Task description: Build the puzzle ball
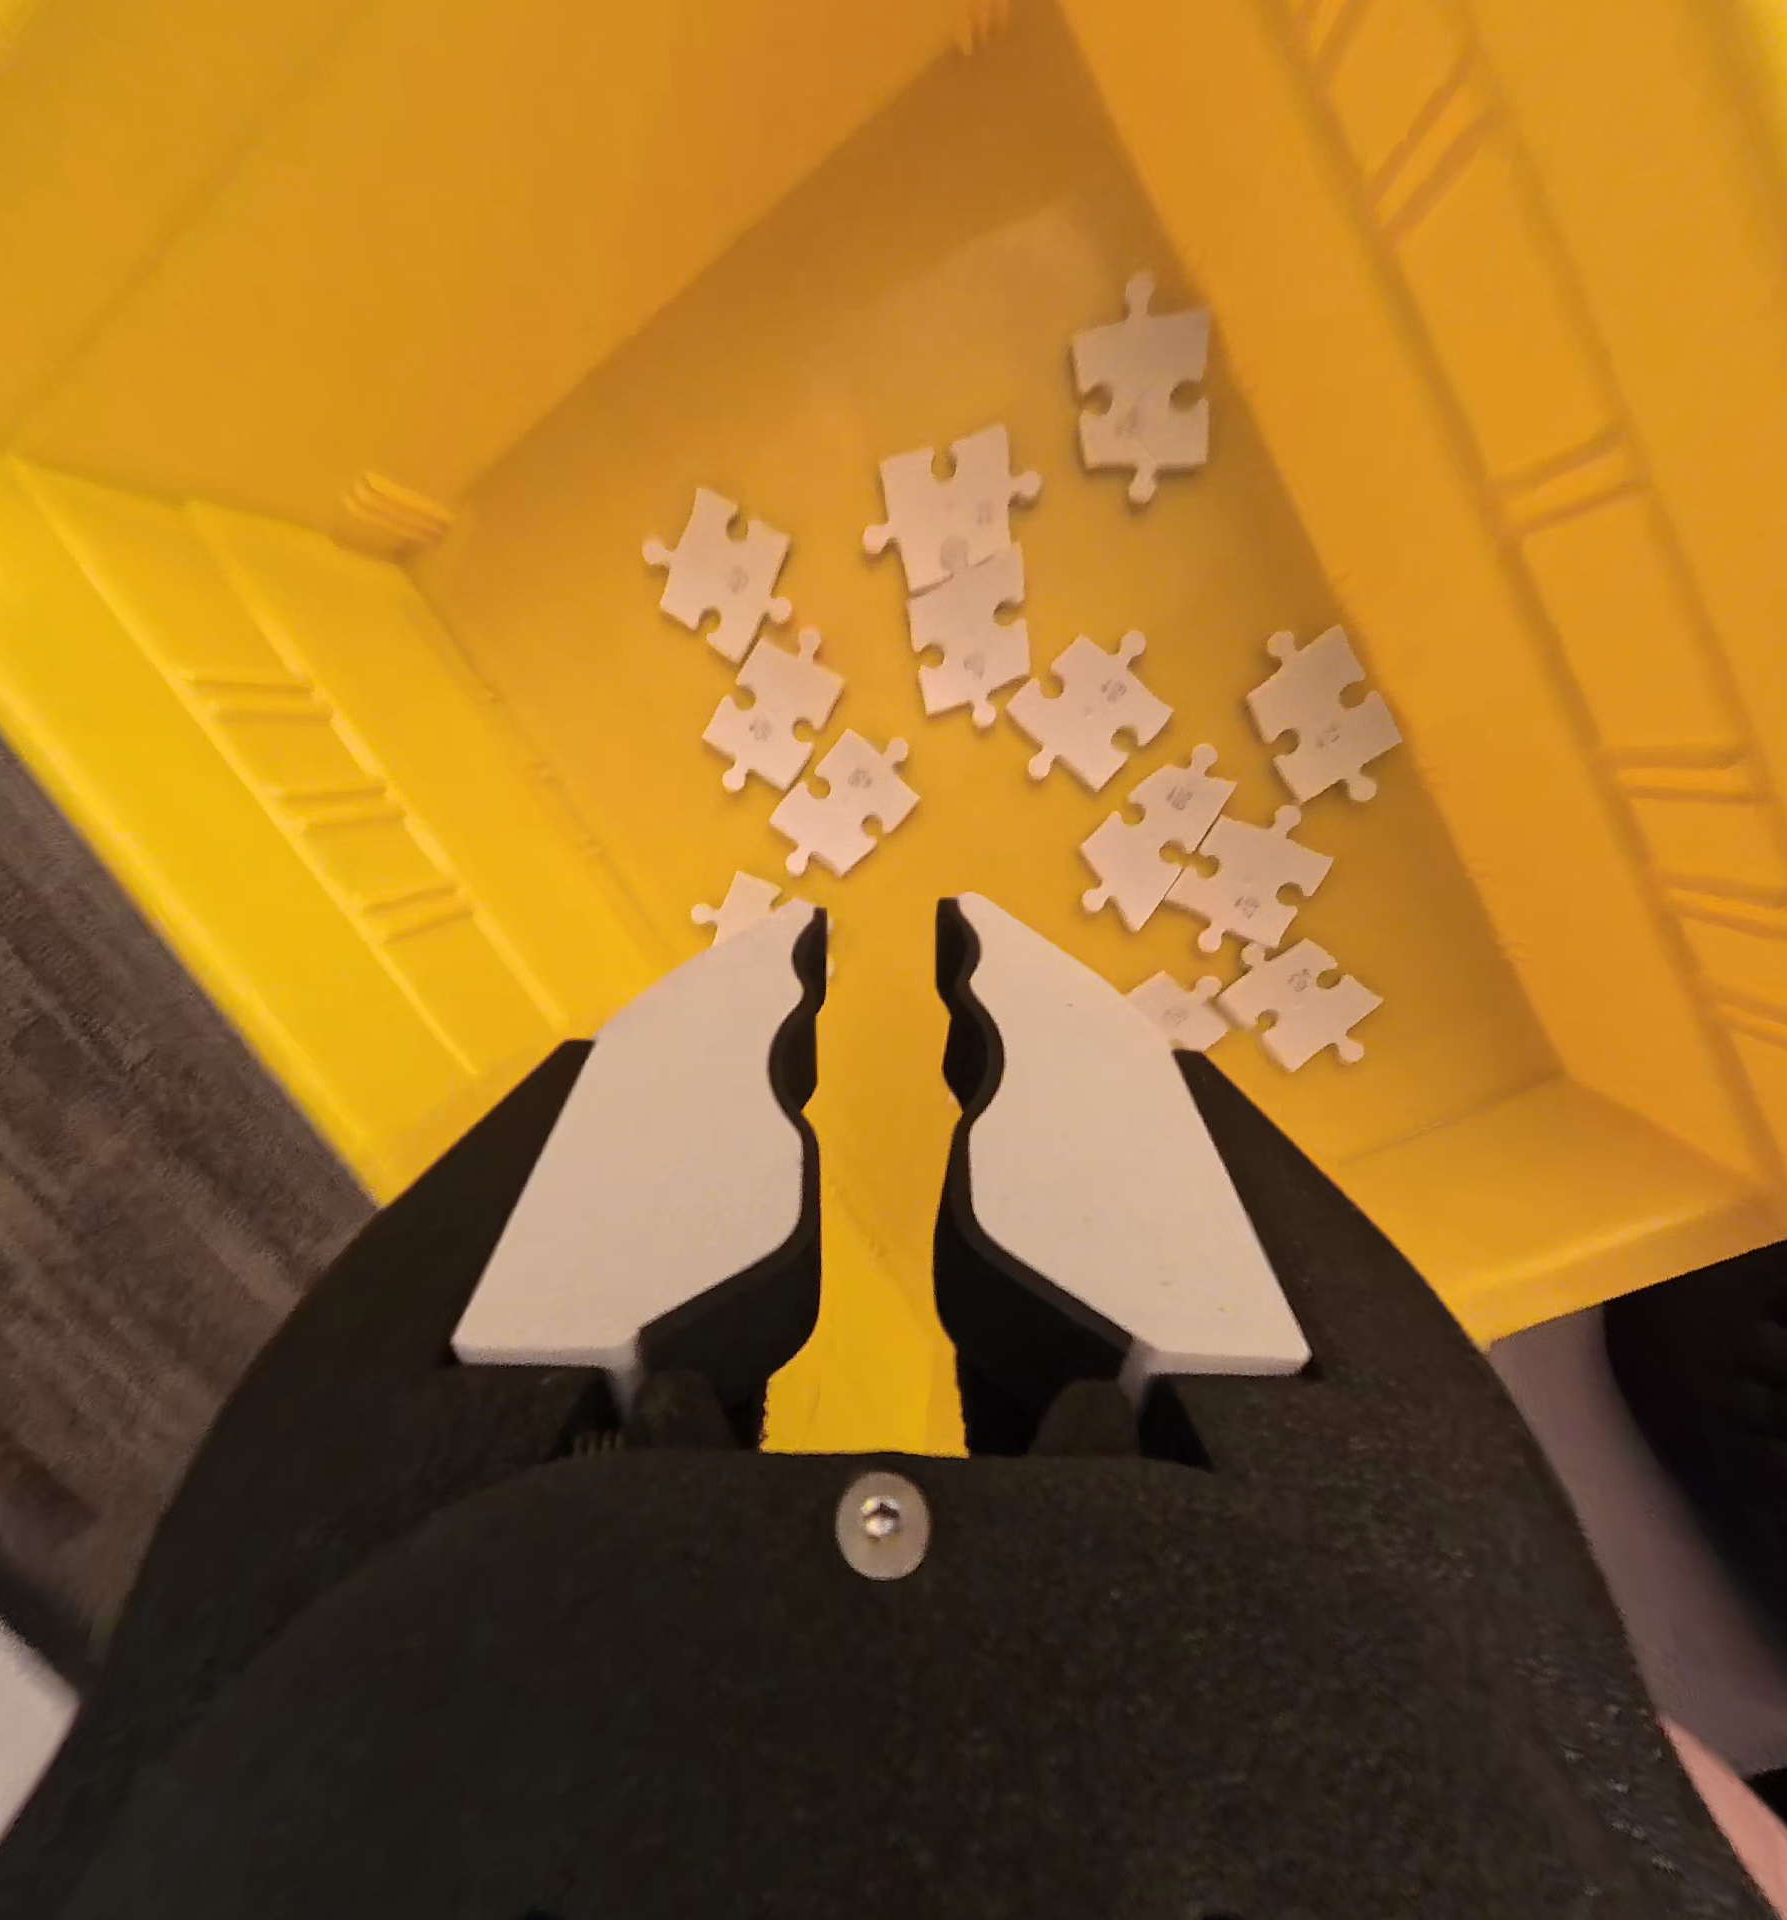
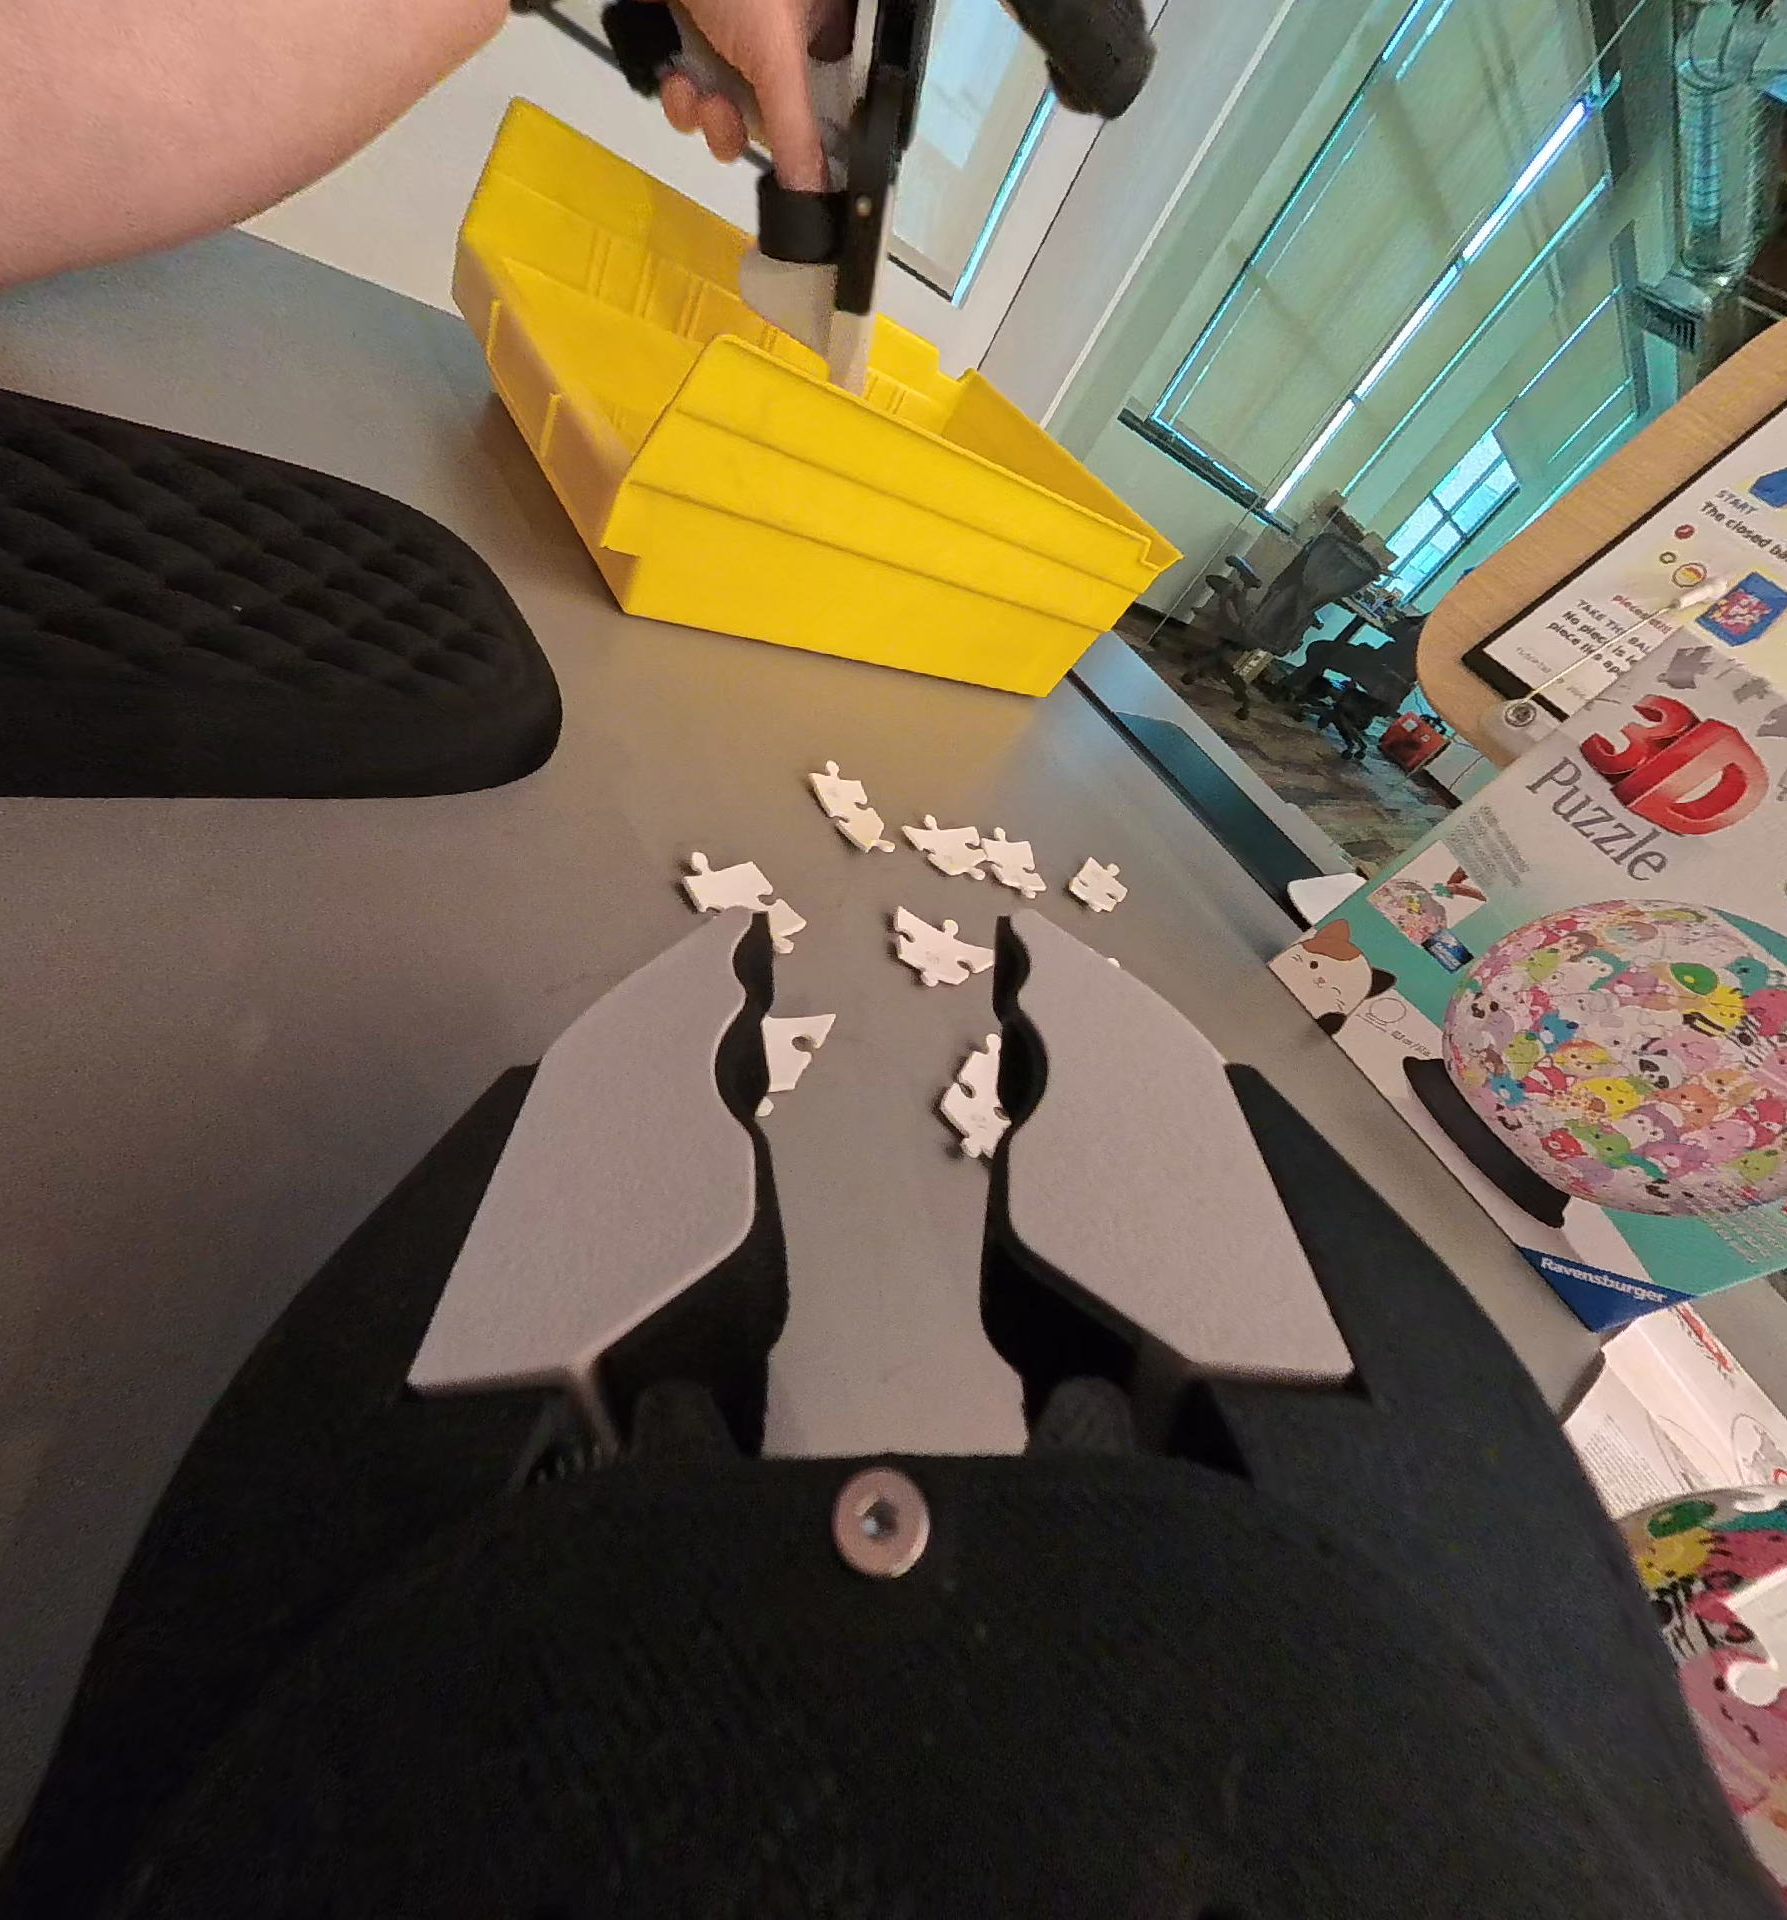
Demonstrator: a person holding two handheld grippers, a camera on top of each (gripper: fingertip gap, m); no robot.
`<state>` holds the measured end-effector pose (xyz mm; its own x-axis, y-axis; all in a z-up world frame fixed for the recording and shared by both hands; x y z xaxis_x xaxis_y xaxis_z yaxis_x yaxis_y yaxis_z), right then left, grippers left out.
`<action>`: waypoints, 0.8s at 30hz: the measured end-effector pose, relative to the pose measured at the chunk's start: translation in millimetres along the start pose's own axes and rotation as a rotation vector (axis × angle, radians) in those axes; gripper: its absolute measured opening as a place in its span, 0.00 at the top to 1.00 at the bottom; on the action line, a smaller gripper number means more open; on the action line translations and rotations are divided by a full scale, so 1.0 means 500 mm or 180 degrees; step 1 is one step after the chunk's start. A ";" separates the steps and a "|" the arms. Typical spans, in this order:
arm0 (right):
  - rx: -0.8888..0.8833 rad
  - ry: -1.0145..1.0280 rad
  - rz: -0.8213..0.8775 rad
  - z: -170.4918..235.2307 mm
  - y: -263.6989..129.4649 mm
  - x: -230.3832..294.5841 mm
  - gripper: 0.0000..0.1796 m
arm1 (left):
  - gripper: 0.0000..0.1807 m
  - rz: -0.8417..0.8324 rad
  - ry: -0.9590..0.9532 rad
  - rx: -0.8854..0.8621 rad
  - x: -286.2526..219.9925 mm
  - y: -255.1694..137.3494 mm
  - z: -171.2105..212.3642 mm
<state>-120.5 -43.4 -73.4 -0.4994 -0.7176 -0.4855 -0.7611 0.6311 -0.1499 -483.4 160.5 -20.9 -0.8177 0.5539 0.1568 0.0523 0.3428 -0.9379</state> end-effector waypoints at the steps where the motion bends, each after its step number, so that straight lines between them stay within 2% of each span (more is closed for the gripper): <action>1: -0.0008 0.0001 -0.0006 0.000 -0.001 0.000 0.77 | 0.88 0.0139 -0.0026 -0.0139 -0.004 0.004 -0.011; 3: -0.0028 0.0017 -0.0014 0.000 -0.002 -0.001 0.77 | 0.79 0.0426 -0.0049 -0.0466 -0.015 0.014 -0.040; 5: -0.0060 0.0042 -0.0017 -0.001 -0.004 -0.002 0.77 | 0.76 0.0611 -0.0141 -0.0626 -0.026 0.036 -0.065; 8: -0.0124 0.0103 -0.0020 -0.002 -0.007 -0.006 0.77 | 0.72 0.0518 -0.0216 -0.0358 -0.037 0.083 -0.082; 10: -0.0169 0.0173 -0.0025 -0.003 -0.011 -0.010 0.77 | 0.73 0.0313 -0.0225 -0.0189 -0.036 0.105 -0.082; 18: -0.0187 0.0274 -0.0050 -0.002 -0.013 -0.014 0.77 | 0.77 0.0047 -0.0247 0.0121 -0.036 0.145 -0.076; 21: -0.0172 0.0255 -0.0063 -0.003 -0.012 -0.012 0.77 | 0.81 0.0114 -0.0283 0.0092 -0.038 0.149 -0.077; 22: -0.0169 0.0251 -0.0066 -0.002 -0.012 -0.012 0.77 | 0.85 0.0181 -0.0295 0.0091 -0.040 0.150 -0.076; 24: -0.0166 0.0250 -0.0071 -0.002 -0.011 -0.011 0.77 | 0.85 0.0246 -0.0322 0.0074 -0.039 0.149 -0.076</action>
<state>-113.8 -43.3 -68.7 -0.5115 -0.7535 -0.4131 -0.7919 0.5999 -0.1138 -441.7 203.8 -82.3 -0.8654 0.4983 0.0529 0.1051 0.2836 -0.9532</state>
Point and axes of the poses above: each gripper's, where its closed fingertips meet, y out along the fingers, z out of its underside, x = y × z across the jaws, the point moved 7 cm from there along -y, back along the fingers, and after that the axes turned 1 degree about -z, right-handed, at the moved point
